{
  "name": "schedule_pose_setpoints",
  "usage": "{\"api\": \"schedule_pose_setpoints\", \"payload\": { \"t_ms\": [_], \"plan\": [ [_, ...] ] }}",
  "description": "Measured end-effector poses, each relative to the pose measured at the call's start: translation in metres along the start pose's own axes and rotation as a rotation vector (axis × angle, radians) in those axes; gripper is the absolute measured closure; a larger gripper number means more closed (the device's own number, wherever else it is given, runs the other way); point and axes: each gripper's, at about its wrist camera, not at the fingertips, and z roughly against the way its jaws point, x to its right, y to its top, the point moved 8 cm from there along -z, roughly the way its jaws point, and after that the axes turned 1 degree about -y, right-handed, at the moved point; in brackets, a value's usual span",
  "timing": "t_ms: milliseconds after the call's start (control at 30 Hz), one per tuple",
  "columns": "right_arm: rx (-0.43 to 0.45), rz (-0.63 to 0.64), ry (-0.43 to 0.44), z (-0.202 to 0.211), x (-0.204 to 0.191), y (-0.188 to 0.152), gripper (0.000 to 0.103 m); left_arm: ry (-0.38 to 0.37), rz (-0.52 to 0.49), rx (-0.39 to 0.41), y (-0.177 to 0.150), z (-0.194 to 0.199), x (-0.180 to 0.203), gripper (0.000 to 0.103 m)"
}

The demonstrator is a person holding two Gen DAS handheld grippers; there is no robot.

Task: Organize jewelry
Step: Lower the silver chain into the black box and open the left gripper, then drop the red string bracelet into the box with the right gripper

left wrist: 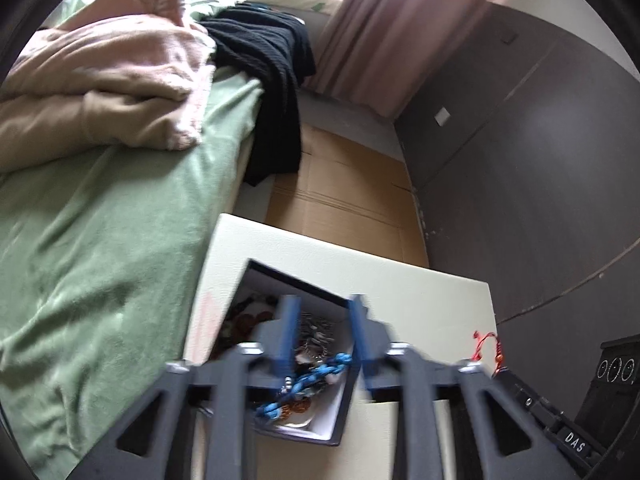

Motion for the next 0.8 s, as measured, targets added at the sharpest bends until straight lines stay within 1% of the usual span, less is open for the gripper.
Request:
{"api": "schedule_pose_setpoints", "payload": {
  "t_ms": [67,200,333,400,433,500,567,667,700,733,800],
  "plan": [
    [0.012,-0.009,0.015,-0.002,-0.003,0.002,0.095,-0.016,0.016,0.025,0.002,0.009,-0.004,0.042],
    [0.02,-0.03,0.069,-0.011,-0.019,0.004,0.095,-0.021,0.023,0.052,0.006,0.025,-0.013,0.042],
    [0.005,-0.023,0.108,-0.024,-0.036,0.0,0.095,-0.028,0.065,0.063,0.009,0.036,-0.033,0.04],
    [-0.004,-0.018,0.12,-0.032,-0.045,-0.002,0.095,-0.03,0.092,0.085,0.012,0.044,-0.043,0.032],
    [-0.01,-0.018,0.129,-0.035,-0.048,-0.002,0.095,-0.031,0.107,0.1,0.014,0.048,-0.047,0.029],
    [-0.025,-0.02,0.143,-0.045,-0.056,-0.004,0.095,-0.033,0.128,0.124,0.017,0.055,-0.055,0.021],
    [-0.032,-0.019,0.15,-0.052,-0.063,-0.004,0.095,-0.034,0.141,0.139,0.02,0.06,-0.06,0.018],
    [-0.032,-0.003,0.155,-0.062,-0.074,-0.001,0.094,-0.037,0.146,0.138,0.023,0.058,-0.062,0.017],
    [-0.029,0.004,0.15,-0.064,-0.076,0.0,0.092,-0.041,0.141,0.137,0.023,0.058,-0.061,0.017],
    [-0.038,0.008,0.143,-0.068,-0.078,0.001,0.087,-0.039,0.135,0.138,0.023,0.058,-0.06,0.016],
    [-0.046,-0.008,0.143,-0.071,-0.075,0.0,0.041,-0.039,0.12,0.14,0.023,0.057,-0.056,0.011]
  ]
}}
